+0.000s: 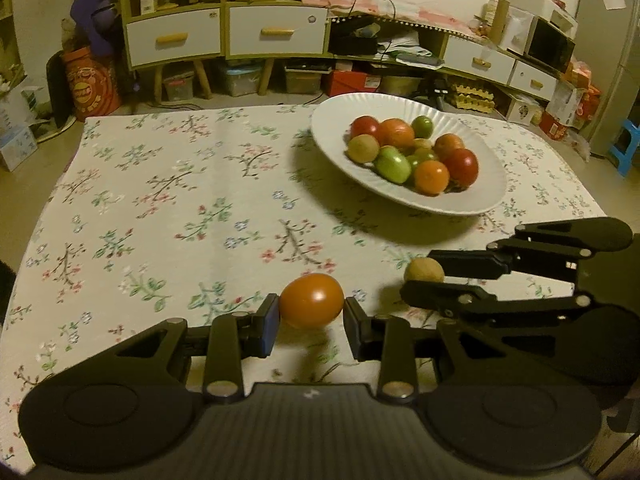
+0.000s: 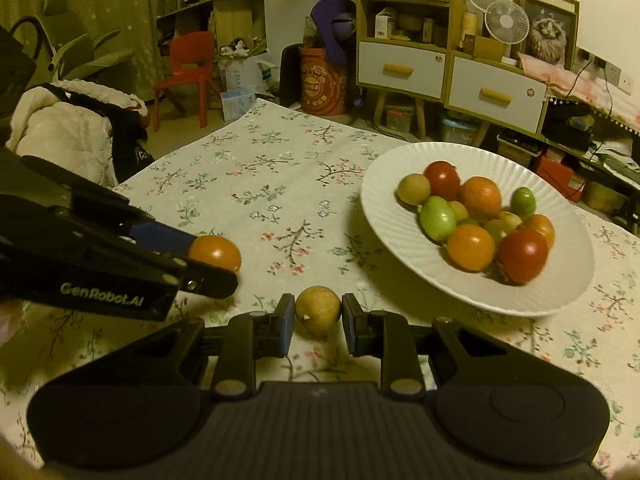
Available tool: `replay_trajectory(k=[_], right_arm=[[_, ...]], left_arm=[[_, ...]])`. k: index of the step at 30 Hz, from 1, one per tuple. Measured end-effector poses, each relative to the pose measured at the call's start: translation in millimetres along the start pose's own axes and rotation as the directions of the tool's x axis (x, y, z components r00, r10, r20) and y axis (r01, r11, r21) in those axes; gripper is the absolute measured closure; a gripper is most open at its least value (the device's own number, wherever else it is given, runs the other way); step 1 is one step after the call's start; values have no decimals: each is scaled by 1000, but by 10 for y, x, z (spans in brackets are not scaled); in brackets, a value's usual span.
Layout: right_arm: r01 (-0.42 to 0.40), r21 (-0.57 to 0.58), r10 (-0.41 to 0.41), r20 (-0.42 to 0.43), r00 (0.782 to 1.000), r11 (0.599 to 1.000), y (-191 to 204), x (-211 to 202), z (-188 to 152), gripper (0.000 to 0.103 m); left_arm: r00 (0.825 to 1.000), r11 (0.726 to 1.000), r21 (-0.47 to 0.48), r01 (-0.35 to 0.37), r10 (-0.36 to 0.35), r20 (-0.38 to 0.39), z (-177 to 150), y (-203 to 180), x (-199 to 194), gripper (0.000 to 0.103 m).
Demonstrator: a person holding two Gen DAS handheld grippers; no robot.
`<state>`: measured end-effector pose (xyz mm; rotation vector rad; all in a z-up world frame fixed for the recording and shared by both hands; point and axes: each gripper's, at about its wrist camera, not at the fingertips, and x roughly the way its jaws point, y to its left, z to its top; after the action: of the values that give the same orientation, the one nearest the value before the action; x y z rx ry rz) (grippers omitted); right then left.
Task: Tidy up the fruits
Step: 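Carry the orange tomato and yellow fruit over the white plate with both tools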
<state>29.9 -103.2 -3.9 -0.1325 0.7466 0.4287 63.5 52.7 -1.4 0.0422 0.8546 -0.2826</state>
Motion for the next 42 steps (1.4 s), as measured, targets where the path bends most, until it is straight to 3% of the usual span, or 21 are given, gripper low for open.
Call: replay_trajectory(k=[12,21,28,42], right_arm=[[7,56,-9,41,999,998,-325,-293,-48,80],[90,134,-102,86,991,987,-775,-416,69,80],[132,234,-156,87,984,963,-1153,-351,106,80],[152,241,-175,78,981,959,-1385,-115,146,80]], left_arm=[[996,999,13,30,-31,81,164,-245,-25,65],[992,998,38,46,-50,115,403,-400,85,65],[994,998,50,45,-50,101,592,-517,312,65],[997,996,87,27,-33,66,702,-602,505,65]])
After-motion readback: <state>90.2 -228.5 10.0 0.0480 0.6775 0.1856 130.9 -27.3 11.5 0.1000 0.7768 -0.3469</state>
